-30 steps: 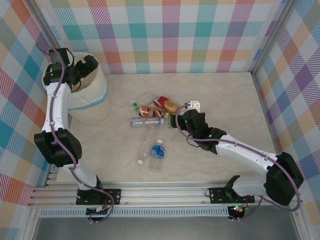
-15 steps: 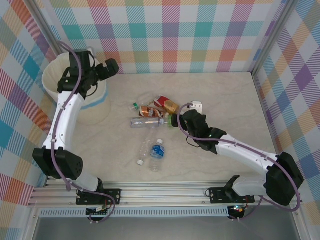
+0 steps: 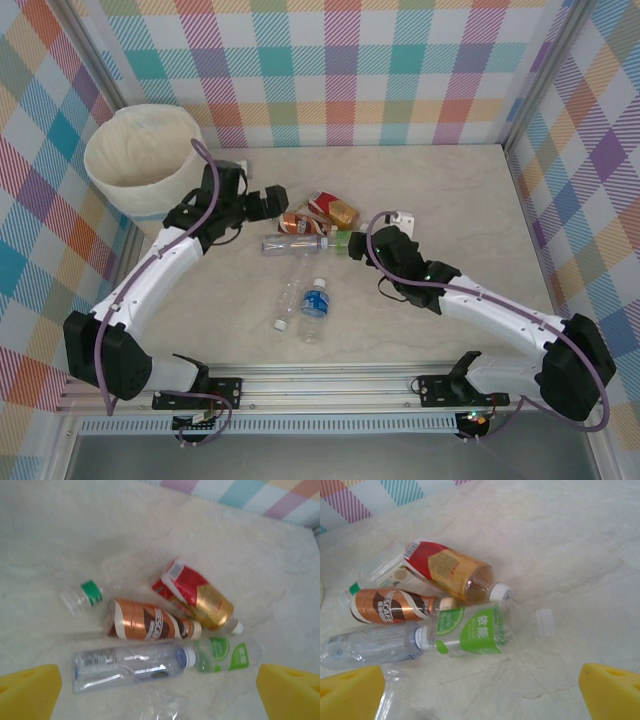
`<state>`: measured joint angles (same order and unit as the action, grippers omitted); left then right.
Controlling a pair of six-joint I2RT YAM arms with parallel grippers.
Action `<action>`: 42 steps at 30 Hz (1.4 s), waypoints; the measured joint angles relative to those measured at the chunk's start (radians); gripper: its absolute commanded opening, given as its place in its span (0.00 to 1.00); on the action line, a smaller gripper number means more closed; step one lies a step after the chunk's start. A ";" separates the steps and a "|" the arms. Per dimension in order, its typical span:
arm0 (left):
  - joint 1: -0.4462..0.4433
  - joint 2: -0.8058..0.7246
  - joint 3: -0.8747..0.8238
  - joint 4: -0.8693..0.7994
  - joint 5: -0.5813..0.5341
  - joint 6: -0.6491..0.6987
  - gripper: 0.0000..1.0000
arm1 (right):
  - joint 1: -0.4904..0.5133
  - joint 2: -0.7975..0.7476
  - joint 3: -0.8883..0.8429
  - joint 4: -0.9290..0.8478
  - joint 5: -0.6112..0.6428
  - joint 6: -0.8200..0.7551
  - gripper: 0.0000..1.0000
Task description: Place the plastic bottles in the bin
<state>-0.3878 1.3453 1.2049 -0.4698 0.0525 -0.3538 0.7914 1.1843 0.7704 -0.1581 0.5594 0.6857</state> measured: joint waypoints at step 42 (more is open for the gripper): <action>-0.174 0.214 -0.404 0.216 0.164 -0.090 0.71 | 0.000 0.011 -0.052 -0.047 -0.092 0.043 1.00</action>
<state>-0.5621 1.5593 0.8009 -0.2543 0.2161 -0.4438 0.7914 1.1954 0.7181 -0.2050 0.4675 0.7292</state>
